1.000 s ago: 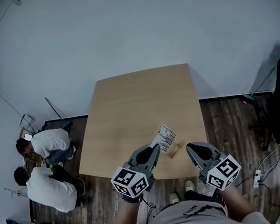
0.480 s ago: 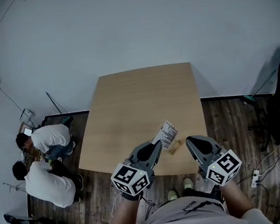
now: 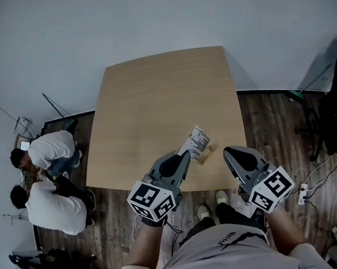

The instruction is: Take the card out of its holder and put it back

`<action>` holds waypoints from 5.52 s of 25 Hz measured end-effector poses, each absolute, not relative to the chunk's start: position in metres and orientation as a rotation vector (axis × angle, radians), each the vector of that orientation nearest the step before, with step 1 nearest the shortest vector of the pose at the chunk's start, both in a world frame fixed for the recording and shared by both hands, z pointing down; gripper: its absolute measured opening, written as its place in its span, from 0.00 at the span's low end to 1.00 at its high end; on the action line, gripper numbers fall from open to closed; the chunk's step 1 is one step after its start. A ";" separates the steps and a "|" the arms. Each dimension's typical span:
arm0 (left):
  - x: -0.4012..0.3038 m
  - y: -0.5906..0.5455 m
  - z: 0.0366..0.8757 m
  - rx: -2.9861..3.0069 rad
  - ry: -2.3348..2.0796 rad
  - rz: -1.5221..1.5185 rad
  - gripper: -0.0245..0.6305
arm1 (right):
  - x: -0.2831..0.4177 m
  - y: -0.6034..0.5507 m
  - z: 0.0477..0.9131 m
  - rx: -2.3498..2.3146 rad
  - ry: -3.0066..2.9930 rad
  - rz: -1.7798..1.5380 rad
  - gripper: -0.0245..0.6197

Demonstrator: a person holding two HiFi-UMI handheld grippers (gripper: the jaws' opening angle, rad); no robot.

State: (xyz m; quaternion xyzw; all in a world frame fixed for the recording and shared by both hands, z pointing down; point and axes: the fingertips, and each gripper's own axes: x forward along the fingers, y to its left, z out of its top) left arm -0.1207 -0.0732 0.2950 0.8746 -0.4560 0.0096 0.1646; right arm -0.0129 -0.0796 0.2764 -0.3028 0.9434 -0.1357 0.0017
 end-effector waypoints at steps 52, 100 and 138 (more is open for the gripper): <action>-0.116 -0.117 0.553 2.492 -1.092 0.234 0.07 | 0.017 -0.111 0.431 -0.998 3.006 -0.739 0.06; -0.111 -0.106 0.584 2.440 -1.140 0.392 0.08 | 0.013 -0.097 0.444 -0.939 3.048 -0.783 0.06; -0.091 -0.068 0.327 2.461 -1.373 -0.049 0.07 | -0.042 -0.084 0.314 -0.930 3.060 -0.352 0.06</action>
